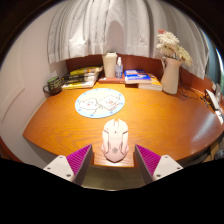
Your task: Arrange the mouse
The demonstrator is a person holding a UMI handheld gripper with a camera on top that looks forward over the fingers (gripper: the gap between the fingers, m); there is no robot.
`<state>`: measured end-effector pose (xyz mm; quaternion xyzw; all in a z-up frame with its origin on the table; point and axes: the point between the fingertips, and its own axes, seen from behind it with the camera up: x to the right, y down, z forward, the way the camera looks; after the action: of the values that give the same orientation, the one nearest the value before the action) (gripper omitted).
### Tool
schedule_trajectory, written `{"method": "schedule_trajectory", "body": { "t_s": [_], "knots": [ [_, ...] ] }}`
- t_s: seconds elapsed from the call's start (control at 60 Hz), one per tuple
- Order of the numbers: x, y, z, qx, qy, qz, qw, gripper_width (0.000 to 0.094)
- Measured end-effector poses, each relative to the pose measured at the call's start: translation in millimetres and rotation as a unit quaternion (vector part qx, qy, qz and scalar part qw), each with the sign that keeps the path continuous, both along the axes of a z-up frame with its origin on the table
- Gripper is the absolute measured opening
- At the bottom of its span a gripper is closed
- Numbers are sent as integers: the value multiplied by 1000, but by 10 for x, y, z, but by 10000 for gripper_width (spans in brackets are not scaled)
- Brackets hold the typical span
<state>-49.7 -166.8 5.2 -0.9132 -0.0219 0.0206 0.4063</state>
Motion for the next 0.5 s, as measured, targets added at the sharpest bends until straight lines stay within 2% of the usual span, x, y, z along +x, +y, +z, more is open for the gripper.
{"method": "schedule_trajectory", "body": {
  "t_s": [0.167, 0.283, 0.383, 0.5],
  "knots": [
    [10, 482, -71, -5, -7, -26, 1000, 839],
    [24, 602, -196, -16, -16, -36, 999, 667],
    [-11, 652, -179, -2, -14, -38, 999, 553],
    [-28, 653, -178, 6, -20, -37, 999, 495]
  ]
}}
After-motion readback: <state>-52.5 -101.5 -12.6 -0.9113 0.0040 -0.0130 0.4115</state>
